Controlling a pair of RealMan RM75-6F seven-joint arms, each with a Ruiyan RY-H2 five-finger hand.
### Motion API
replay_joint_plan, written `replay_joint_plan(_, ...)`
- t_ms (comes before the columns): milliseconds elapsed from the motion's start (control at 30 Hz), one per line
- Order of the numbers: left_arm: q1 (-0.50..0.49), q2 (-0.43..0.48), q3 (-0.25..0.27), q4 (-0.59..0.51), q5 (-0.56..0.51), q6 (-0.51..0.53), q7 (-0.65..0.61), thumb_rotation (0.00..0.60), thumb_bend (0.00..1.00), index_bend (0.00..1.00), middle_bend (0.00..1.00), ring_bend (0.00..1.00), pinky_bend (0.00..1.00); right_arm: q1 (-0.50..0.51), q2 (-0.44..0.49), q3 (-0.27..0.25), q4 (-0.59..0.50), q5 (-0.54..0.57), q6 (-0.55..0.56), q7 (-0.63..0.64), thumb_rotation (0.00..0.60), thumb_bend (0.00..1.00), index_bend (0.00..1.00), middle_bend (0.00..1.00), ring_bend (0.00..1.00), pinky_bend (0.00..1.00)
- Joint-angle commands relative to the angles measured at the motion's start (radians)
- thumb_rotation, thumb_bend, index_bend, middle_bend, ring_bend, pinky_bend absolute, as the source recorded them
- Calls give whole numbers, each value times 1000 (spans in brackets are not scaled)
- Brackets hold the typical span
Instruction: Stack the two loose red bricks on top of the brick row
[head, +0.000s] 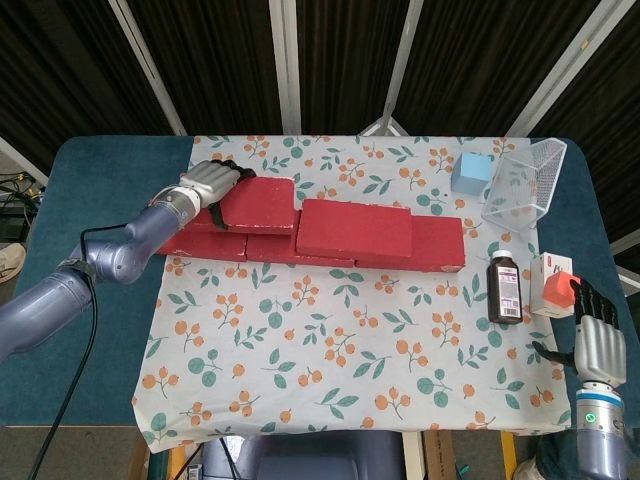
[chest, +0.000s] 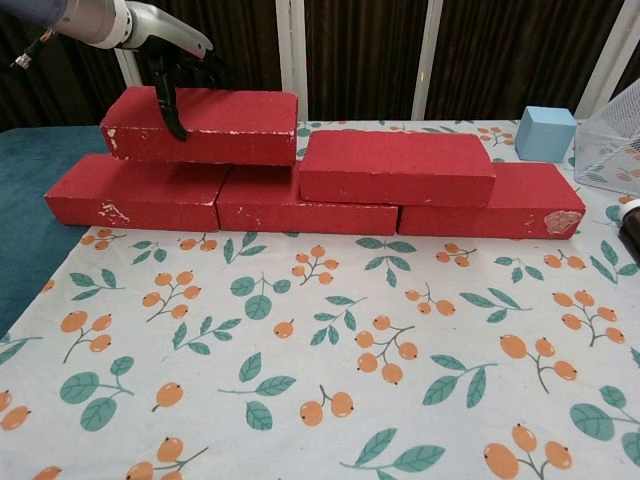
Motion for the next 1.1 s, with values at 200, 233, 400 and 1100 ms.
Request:
replay_joint_plan(200, 10, 12, 25, -18, 55, 8, -59, 600, 145, 477, 387, 68, 110, 2, -2, -1, -1, -1, -6, -3, 600, 54, 0, 0, 0, 0)
replay_joint_plan(233, 10, 12, 27, -21, 62, 10, -65, 600, 145, 478, 387, 68, 110, 2, -3, 0, -1, 0, -6, -3, 600, 54, 0, 0, 0, 0)
replay_joint_plan(400, 10, 13, 35, -33, 94, 12, -100, 600, 145, 478, 385, 68, 110, 1, -4, 4, -3, 8, -6, -8, 600, 55, 0, 0, 0, 0)
replay_joint_plan(1100, 7, -5, 62, -38, 204, 25, -220, 600, 145, 479, 377, 68, 111, -5, -2, 14, -10, 20, -1, -7, 600, 55, 0, 0, 0, 0)
